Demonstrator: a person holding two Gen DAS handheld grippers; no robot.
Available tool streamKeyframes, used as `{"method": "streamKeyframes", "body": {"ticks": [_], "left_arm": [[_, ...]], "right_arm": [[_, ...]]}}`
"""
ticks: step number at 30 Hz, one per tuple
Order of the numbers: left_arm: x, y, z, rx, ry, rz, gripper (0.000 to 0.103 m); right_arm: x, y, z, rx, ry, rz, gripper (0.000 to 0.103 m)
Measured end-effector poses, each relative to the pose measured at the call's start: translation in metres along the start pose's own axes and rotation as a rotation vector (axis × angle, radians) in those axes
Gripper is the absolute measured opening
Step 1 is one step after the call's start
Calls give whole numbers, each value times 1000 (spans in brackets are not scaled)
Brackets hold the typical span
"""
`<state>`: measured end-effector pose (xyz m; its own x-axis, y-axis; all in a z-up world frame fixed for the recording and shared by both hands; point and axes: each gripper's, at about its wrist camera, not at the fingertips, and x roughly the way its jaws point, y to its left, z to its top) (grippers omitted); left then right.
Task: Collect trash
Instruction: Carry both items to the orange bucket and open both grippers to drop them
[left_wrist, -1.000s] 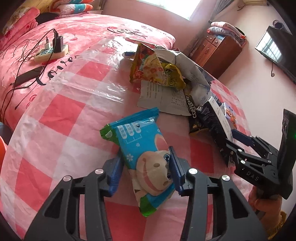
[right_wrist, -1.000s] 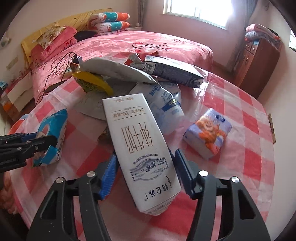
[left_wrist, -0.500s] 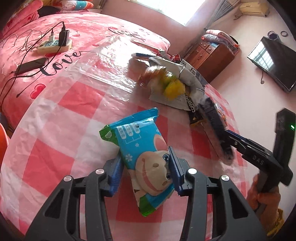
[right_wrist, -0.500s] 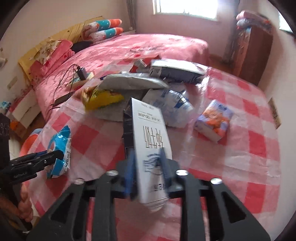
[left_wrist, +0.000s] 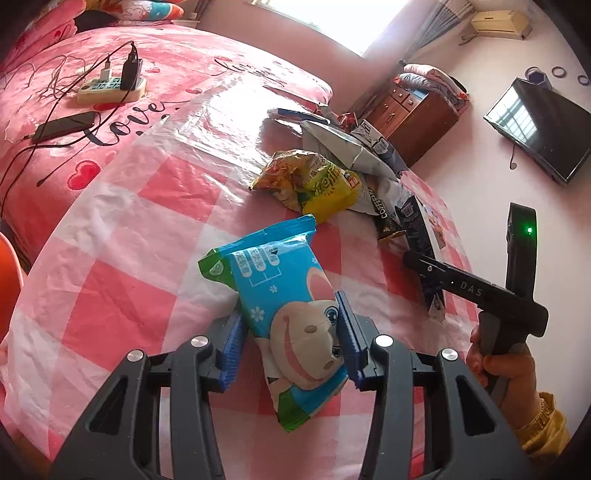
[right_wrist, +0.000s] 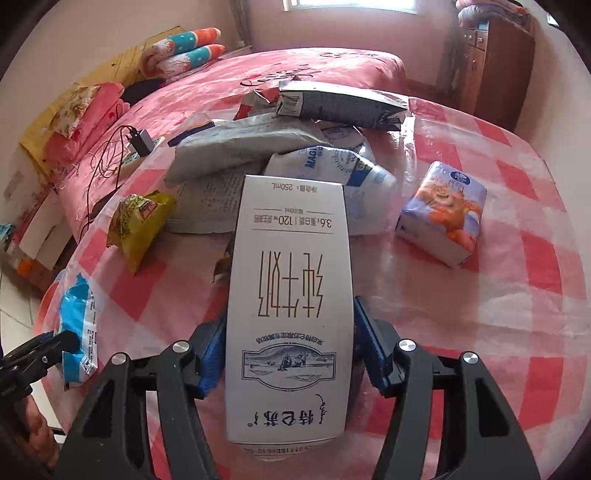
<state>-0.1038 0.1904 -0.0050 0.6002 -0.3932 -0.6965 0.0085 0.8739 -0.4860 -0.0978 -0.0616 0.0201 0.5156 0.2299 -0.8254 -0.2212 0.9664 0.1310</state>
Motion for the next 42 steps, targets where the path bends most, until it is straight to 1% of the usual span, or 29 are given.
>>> {"method": "streamKeyframes", "body": {"ticks": [3, 7, 10, 14, 15, 18, 21, 23, 25, 26, 28, 31, 34, 35, 36, 37, 38, 41, 42], "left_arm": [[-4, 6, 0, -16, -10, -17, 47], [-16, 16, 0, -30, -36, -26, 47], [-30, 25, 0, -43, -66, -18, 47], [-55, 43, 2, -70, -120, 4, 47], [-63, 50, 2, -79, -137, 17, 47], [-89, 72, 0, -110, -185, 64, 47], [-114, 101, -6, -153, -227, 132, 47], [-128, 128, -11, -197, -247, 195, 47], [-137, 151, -19, -243, -253, 242, 47], [-142, 168, -24, -279, -255, 272, 47], [-148, 188, -32, -326, -257, 311, 47], [-152, 219, -43, -387, -253, 352, 47], [-150, 240, -51, -423, -254, 391, 49], [-149, 244, -54, -429, -256, 399, 52], [-150, 249, -56, -435, -264, 406, 56], [-152, 252, -58, -438, -279, 415, 63], [-155, 255, -59, -437, -306, 429, 67], [-164, 257, -64, -403, -376, 451, 71], [-166, 256, -64, -389, -391, 457, 71]], "right_arm": [[-6, 5, -6, 11, -18, -9, 61], [-22, 21, -7, 35, -56, 42, 61], [-34, 46, 0, 21, -69, 123, 61], [-42, 98, 13, -45, -61, 262, 61], [-42, 109, 16, -57, -55, 291, 61], [-37, 158, 21, -119, -16, 404, 61], [-27, 218, 23, -202, 38, 514, 61], [-21, 251, 22, -252, 62, 555, 61], [-14, 285, 20, -304, 86, 592, 62], [-11, 296, 19, -318, 97, 607, 62], [-3, 324, 15, -350, 122, 638, 62], [9, 362, 7, -402, 147, 657, 62], [24, 384, -5, -432, 183, 656, 63], [29, 388, -6, -435, 193, 648, 65], [34, 392, -9, -431, 200, 632, 74], [37, 389, -10, -423, 204, 624, 79], [41, 386, -11, -405, 209, 623, 79], [39, 371, -13, -367, 201, 601, 80], [37, 366, -13, -362, 189, 586, 81]]}}
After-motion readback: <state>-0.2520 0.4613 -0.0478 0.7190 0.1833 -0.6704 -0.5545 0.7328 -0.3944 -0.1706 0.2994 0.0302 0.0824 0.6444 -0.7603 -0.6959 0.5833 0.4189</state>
